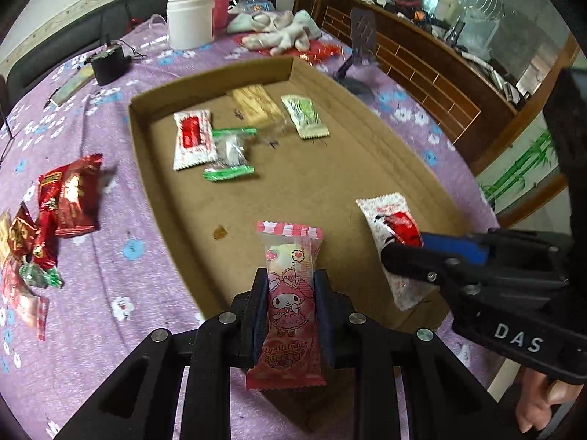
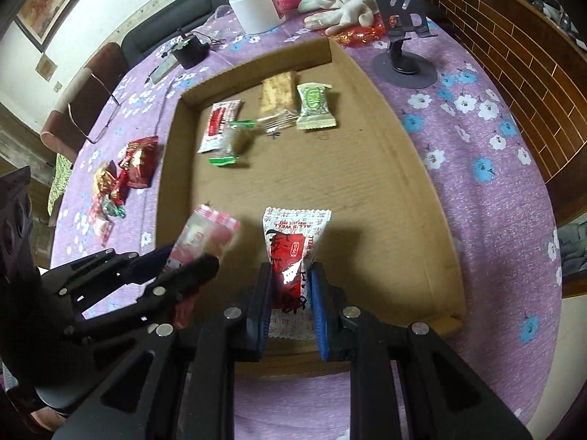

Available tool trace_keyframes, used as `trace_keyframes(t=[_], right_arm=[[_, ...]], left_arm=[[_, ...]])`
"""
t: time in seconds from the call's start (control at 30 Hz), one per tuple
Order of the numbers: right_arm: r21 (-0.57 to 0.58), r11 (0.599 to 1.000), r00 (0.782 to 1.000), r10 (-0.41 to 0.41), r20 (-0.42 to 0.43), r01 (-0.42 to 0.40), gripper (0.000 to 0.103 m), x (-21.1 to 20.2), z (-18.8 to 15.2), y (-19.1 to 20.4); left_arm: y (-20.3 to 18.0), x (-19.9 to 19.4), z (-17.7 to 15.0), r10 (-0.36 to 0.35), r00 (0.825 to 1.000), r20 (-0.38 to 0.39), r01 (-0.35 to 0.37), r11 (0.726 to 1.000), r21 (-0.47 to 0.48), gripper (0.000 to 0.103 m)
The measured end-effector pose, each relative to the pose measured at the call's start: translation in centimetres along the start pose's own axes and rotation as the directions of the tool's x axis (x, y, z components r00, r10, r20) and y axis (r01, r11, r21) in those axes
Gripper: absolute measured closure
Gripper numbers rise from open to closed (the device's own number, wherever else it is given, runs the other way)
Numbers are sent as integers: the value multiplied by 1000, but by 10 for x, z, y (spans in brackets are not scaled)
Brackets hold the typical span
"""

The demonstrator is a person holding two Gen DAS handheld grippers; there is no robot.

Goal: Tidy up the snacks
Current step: 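Carry the pink wafer pack and white packet over the cardboard tray with both grippers, then lower both packs into the tray and open both grippers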

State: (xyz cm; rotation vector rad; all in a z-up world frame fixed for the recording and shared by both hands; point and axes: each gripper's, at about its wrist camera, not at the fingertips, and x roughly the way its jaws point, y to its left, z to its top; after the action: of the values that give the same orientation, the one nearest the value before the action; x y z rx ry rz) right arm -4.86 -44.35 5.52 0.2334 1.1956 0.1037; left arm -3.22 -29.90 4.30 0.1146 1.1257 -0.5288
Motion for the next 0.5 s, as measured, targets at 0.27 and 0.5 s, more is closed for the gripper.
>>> trace_keyframes(t=[0.27,0.5], right_arm=[[-19,1000,999,-22,-26,21,84,9,3,-6],[-33,999,999,-22,-46,20,84,15,4,-5]], left_arm=[[-2,11,-2,14,1000,-21,-14,1000,-6,79],[-1,13,-2,16,1000,-22,-16,1000,-6,79]])
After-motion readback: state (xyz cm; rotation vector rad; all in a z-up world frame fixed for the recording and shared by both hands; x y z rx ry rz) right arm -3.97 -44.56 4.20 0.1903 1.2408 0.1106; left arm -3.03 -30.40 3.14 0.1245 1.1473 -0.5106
